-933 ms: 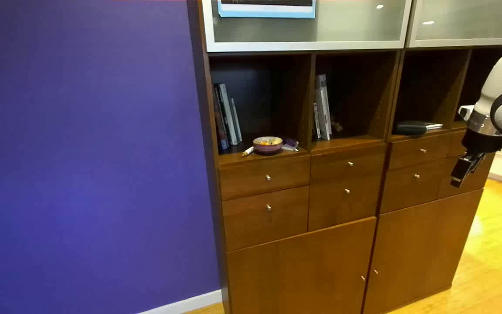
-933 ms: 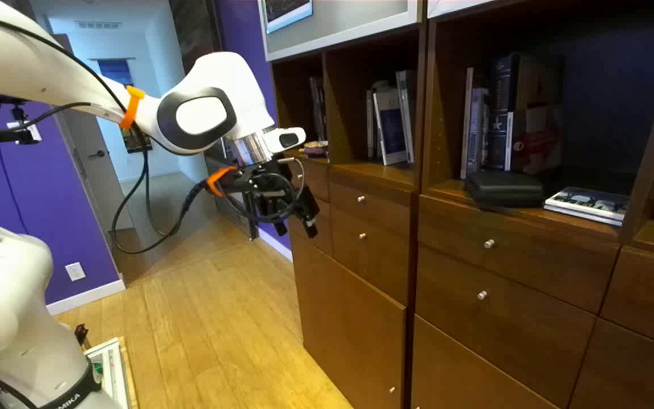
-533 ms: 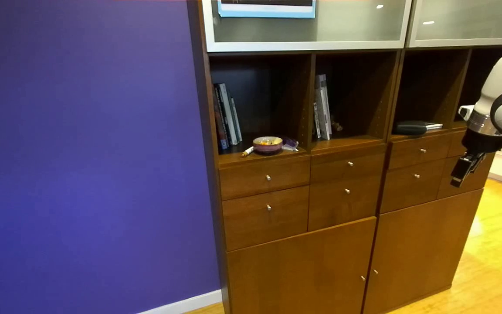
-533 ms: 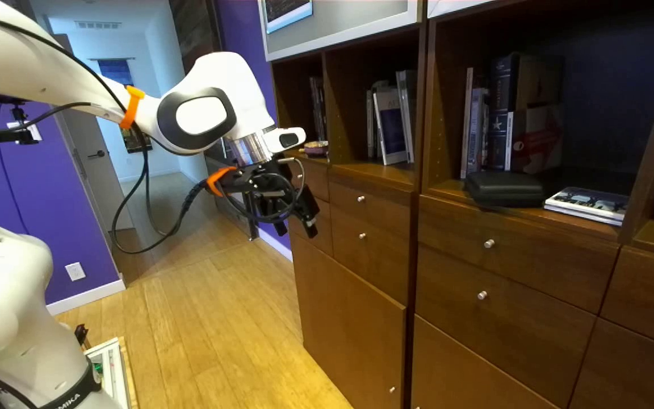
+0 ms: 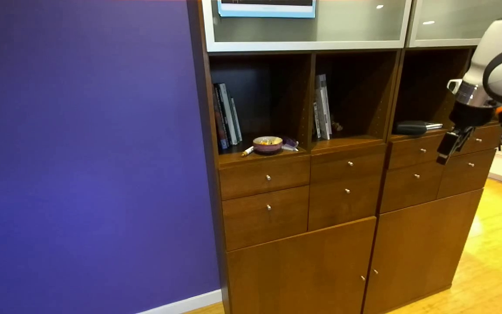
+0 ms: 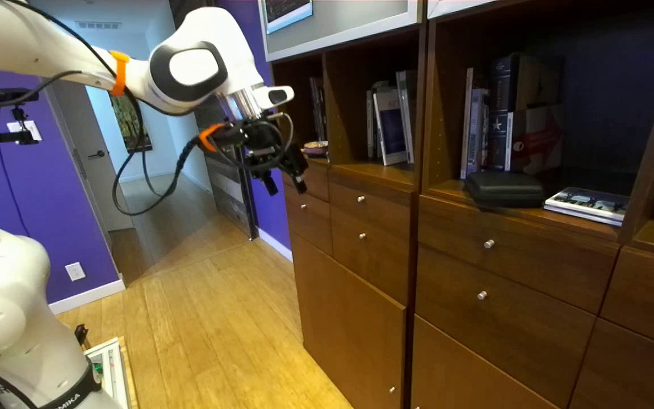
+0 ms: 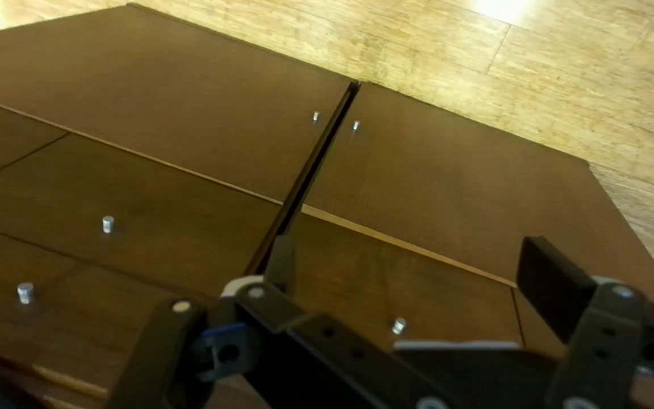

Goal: Move the plate from the left shelf to the right shelf

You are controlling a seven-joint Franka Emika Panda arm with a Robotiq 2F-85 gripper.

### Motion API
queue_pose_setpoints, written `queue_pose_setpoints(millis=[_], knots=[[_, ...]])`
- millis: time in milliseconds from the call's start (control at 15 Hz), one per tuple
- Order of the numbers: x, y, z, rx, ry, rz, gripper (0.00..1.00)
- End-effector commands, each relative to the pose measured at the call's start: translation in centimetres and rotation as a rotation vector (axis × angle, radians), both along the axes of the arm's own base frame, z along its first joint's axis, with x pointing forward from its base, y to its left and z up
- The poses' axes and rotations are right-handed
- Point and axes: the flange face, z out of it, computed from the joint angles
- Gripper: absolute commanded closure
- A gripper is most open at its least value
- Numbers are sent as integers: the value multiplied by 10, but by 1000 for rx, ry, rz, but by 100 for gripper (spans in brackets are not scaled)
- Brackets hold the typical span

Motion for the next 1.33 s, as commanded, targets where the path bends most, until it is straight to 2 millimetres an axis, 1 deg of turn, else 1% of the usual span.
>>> queue_pose_setpoints(millis=[0, 67, 200, 333, 467, 533, 600, 667, 933, 1000, 1067, 1133, 1267], knots=[[-6, 62, 68, -6, -32, 99, 0], [-10, 86, 85, -49, -61, 190, 0], [-17, 126, 109, -110, -101, 288, 0], [-18, 169, 125, -160, -144, 385, 0], [-21, 203, 137, -200, -191, 484, 0], [-25, 185, 126, -152, -170, 407, 0], [-27, 198, 130, -165, -180, 439, 0], [-28, 205, 133, -171, -186, 455, 0], [-24, 204, 131, -179, -180, 467, 0], [-23, 197, 123, -195, -137, 452, 0], [-15, 194, 119, -215, -146, 460, 0], [-7, 199, 119, -220, -157, 500, 0], [20, 216, 121, -260, -192, 618, 0]])
